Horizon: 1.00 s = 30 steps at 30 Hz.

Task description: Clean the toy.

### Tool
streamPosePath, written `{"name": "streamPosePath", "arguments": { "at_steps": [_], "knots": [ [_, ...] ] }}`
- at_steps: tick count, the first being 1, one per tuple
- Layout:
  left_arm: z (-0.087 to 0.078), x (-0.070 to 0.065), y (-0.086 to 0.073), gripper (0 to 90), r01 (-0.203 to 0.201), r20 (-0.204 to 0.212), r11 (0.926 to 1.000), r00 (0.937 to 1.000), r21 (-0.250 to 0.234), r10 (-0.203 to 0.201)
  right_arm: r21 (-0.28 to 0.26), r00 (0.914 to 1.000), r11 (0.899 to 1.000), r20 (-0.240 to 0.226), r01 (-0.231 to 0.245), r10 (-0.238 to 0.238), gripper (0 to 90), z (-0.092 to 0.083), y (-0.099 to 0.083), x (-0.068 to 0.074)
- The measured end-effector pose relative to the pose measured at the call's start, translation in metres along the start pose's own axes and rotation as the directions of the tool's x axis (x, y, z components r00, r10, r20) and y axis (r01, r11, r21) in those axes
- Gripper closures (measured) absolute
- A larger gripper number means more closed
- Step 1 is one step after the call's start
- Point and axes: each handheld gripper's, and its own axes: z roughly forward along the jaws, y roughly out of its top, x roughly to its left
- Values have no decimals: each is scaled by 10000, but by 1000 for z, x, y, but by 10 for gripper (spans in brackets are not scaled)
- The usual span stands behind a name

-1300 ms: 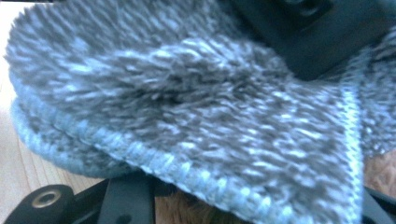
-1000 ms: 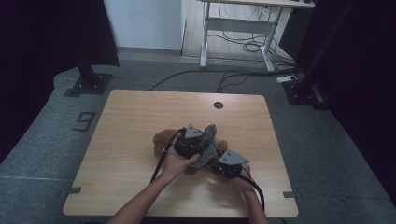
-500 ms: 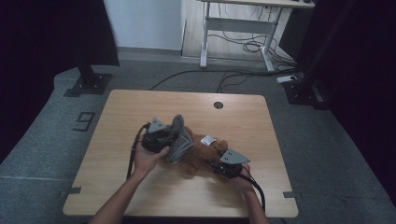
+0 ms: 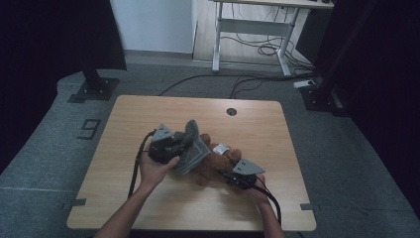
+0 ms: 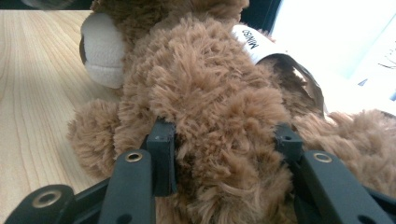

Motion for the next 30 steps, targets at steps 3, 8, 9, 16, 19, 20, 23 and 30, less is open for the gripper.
{"name": "streamPosePath", "arguments": {
  "at_steps": [3, 8, 9, 16, 19, 20, 23, 30],
  "knots": [
    [22, -23, 7, 757, -391, 404, 9988, 9985, 307, 379, 16, 10000, 10000, -10, -12, 12, 549, 0, 0, 0],
    [67, -53, 1, 754, -893, 530, 9908, 9950, 1012, 843, 26, 10000, 10000, -12, -44, 44, 548, 0, 0, 0],
    [72, -55, 0, 754, -1000, 446, 9890, 9944, 1089, 956, 41, 10000, 10000, -11, -26, 26, 548, 0, 0, 0],
    [75, -49, -7, 757, -1689, -517, 9775, 9829, 1263, 1765, 18, 10000, 10000, -18, 3, -3, 548, 0, 0, 0],
    [68, -38, -13, 759, -1798, -957, 9757, 9767, 1256, 1923, 25, 10000, 10000, -36, 19, -19, 548, 0, 0, 0],
    [65, -34, -15, 759, -1733, -1022, 9775, 9773, 1200, 1858, 17, 10000, 10000, -29, 26, -26, 548, 0, 0, 0],
    [50, -19, -19, 759, -1623, -1352, 9809, 9750, 1069, 1761, -9, 10000, 10000, -2, -11, 11, 549, 1, 0, 1],
    [16, 32, -28, 761, -595, -2207, 9944, 9723, 871, 775, -72, 9999, 9999, -38, -119, 118, 549, 1, -1, -1]
  ]
}}
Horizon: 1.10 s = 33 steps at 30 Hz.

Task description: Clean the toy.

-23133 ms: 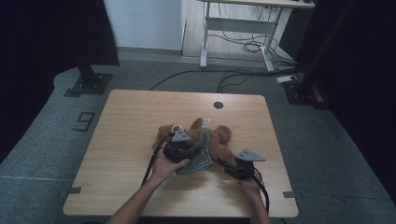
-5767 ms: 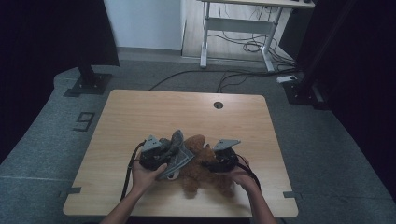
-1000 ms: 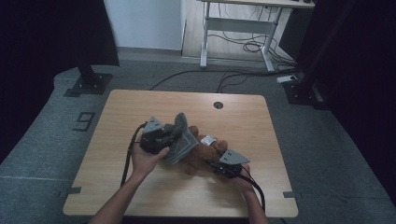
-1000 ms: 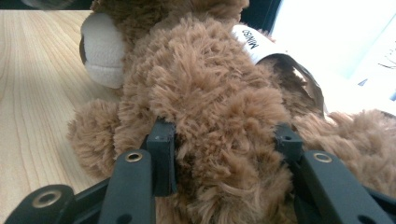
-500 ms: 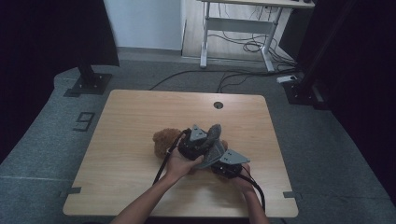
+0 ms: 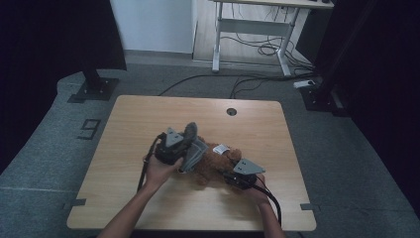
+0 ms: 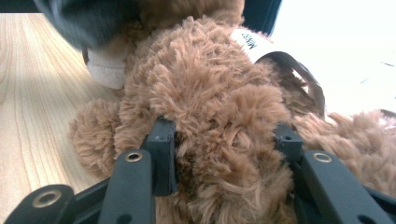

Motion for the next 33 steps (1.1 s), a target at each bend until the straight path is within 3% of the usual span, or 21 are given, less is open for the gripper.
{"name": "streamPosePath", "arguments": {
  "at_steps": [2, 6, 10, 12, 20, 23, 26, 30, 33],
  "knots": [
    [-5, 17, -6, 760, 474, -21, 9989, 9989, 34, -474, 3, 10000, 10000, -32, 55, -55, 549, 0, 0, 0],
    [-12, 40, -20, 760, 851, -480, 9961, 9953, 222, -840, -10, 10000, 10000, -41, 49, -49, 549, 0, 0, 0],
    [-13, 59, -35, 759, 1498, -551, 9870, 9876, 575, -1467, -10, 10000, 10000, -44, 15, -15, 549, -1, 0, 0],
    [-14, 63, -37, 760, 1603, -598, 9847, 9859, 689, -1564, -7, 10000, 10000, -53, 19, -19, 549, -1, 0, 0],
    [-20, 53, -26, 759, 1437, -376, 9892, 9891, 270, -1427, -29, 9999, 10000, -77, -90, 90, 549, -2, -1, -1],
    [-25, 45, -13, 756, 1253, -40, 9921, 9921, -53, -1254, -37, 9999, 10000, -76, -81, 80, 549, -2, -1, -2],
    [-23, 36, 4, 754, 917, 37, 9955, 9958, -245, -916, -45, 9999, 10000, -86, -55, 55, 548, -2, -1, -1],
    [-4, 27, 28, 751, 848, 353, 9962, 9958, -210, -840, -27, 10000, 10000, -80, -29, 29, 547, -2, -1, -1],
    [17, 26, 31, 749, 953, 500, 9948, 9940, 352, -970, -17, 10000, 10000, -50, 43, -43, 544, -3, -1, 0]
  ]
}}
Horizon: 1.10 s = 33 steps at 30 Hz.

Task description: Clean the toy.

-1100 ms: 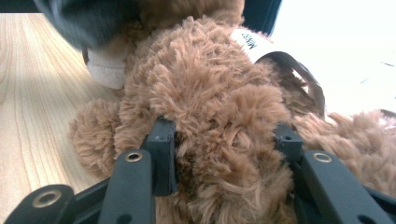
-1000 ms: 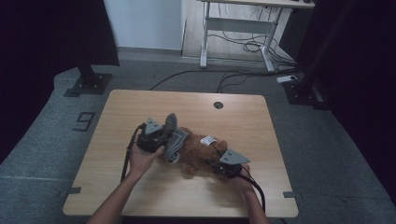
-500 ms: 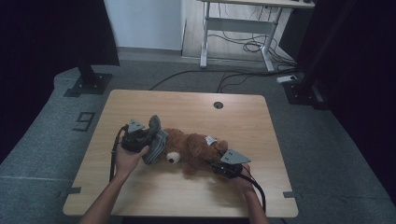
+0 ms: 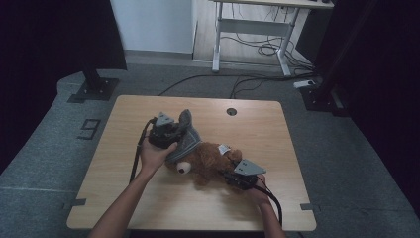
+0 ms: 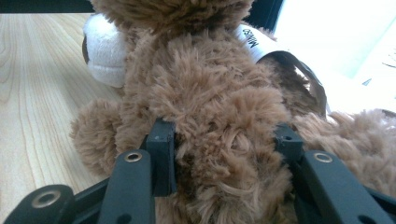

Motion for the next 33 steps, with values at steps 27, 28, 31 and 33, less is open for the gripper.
{"name": "streamPosePath", "arguments": {
  "at_steps": [27, 28, 31, 33],
  "knots": [
    [-24, -5, -84, 764, 647, 997, 9959, 9933, -631, -582, 1589, 9730, 9610, -70, -2265, 2305, 191, -23, 66, -28],
    [-25, -5, -85, 764, 638, 1008, 9959, 9933, -643, -571, 2093, 9721, 9517, -201, -2246, 2338, 173, -18, 62, -27],
    [-28, -5, -87, 764, 628, 1079, 9958, 9926, -660, -554, 2477, 9593, 9337, -475, -2587, 2784, 136, -14, 53, -23],
    [-29, -5, -89, 763, 657, 1162, 9957, 9915, -652, -578, 2639, 9459, 9191, -615, -2925, 3186, 136, -13, 47, -22]
  ]
}}
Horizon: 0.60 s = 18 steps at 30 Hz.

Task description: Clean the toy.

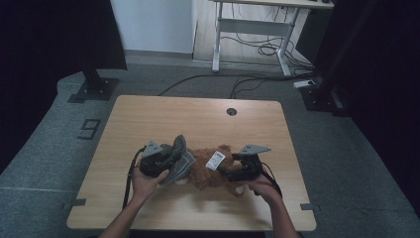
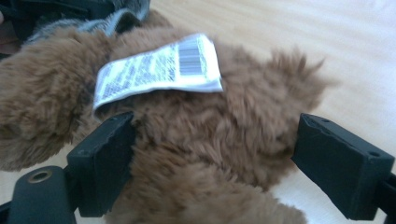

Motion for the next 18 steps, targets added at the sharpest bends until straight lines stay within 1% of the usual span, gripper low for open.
{"name": "streamPosePath", "arguments": {
  "at_steps": [3, 5, 6, 8, 10, 12, 18],
  "knots": [
    [-3, -1, -3, 763, 62, 53, 10000, 10000, -32, -62, 122, 9990, 9996, -363, -266, 271, 132, 7, -8, 1],
    [-5, -1, -5, 764, 107, 81, 9999, 9999, -83, -106, 8, 9981, 9994, -499, -349, 349, 152, 8, -13, 2],
    [-6, -2, -6, 763, 111, 100, 9999, 9999, -102, -110, -42, 9969, 9990, -649, -440, 436, 166, 8, -15, 3],
    [-8, -4, -8, 763, 78, 136, 9999, 9999, -133, -76, -48, 9961, 9991, -788, -414, 409, 187, 9, -19, 4],
    [-9, -5, -9, 763, 81, 154, 9999, 9999, -146, -78, -15, 9970, 9992, -660, -403, 401, 211, 9, -22, 5],
    [-10, -4, -9, 763, 115, 195, 9998, 9997, -154, -112, -48, 9971, 9991, -630, -432, 428, 252, 10, -25, 7],
    [-12, -5, -12, 763, 189, 229, 9996, 9996, -216, -184, -473, 9979, 9985, -610, -269, 240, 439, 8, -31, 11]
  ]
}}
